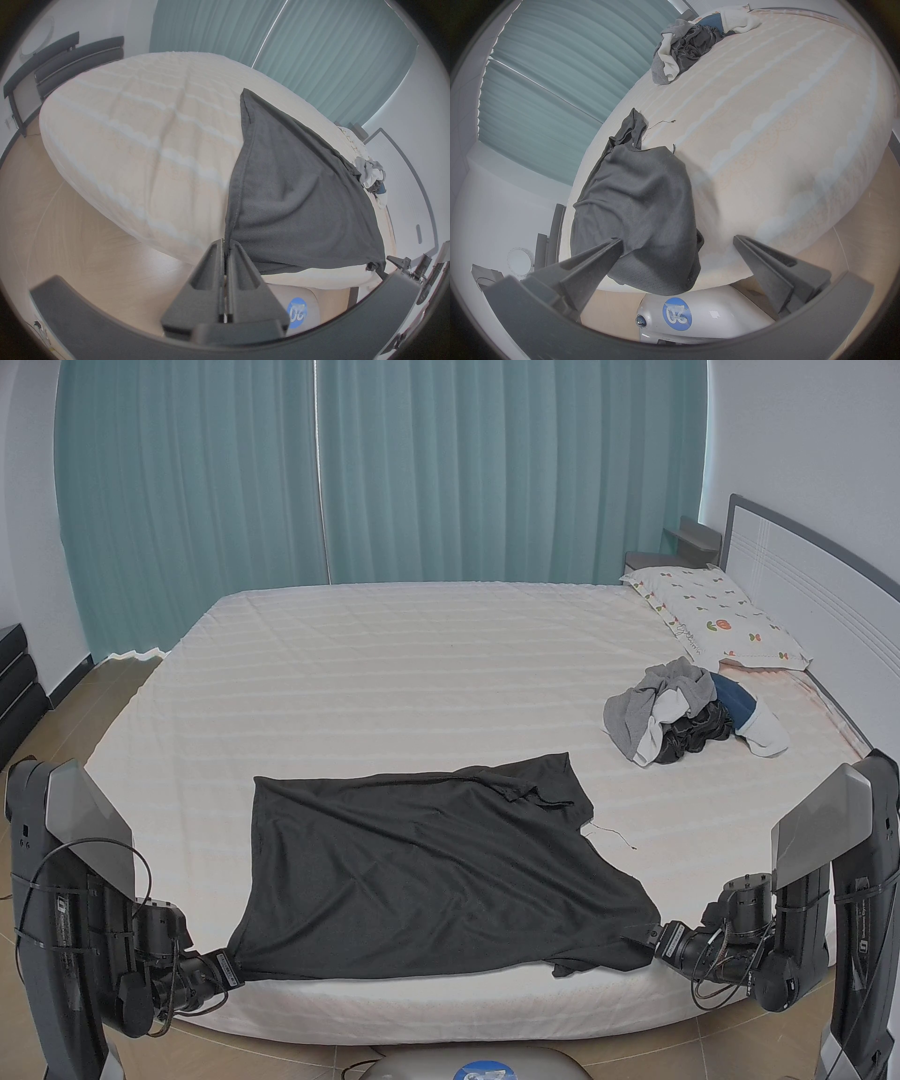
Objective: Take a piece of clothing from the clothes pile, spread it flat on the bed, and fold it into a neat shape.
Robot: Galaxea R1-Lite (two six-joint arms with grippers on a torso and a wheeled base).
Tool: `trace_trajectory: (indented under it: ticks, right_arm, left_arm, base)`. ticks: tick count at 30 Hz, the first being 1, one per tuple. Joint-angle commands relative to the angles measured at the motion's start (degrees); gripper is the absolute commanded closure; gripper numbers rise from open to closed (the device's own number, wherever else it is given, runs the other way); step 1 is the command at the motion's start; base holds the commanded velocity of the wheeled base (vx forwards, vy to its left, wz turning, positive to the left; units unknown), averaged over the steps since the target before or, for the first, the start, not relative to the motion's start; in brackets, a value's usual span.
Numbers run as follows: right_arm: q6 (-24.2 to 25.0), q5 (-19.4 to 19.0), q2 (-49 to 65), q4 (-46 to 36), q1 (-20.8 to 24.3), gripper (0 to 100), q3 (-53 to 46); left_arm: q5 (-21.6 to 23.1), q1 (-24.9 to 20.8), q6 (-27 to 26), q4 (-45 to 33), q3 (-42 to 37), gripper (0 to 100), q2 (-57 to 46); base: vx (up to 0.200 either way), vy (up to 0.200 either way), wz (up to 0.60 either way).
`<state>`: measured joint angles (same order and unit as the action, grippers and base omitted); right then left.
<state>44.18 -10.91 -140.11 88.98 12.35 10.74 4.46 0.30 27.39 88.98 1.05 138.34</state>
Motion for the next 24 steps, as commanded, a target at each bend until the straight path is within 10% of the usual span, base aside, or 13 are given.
trace_trajectory:
  ticks: [1,24]
  right_arm:
    - [0.03,-0.08,0.18,0.14,0.04,0,0.16]
    - [-0.50,6.08,-0.25,-5.57,1.54,0,11.67]
  left_arm:
    - [-0.77,0.84,-0.32,0.76,-0.87,100,-1.32]
    - [3.18,1.98,19.63,0.76,6.33,100,-3.25]
  base:
    - [0.000,0.000,0.00]
    - [0.000,0.000,0.00]
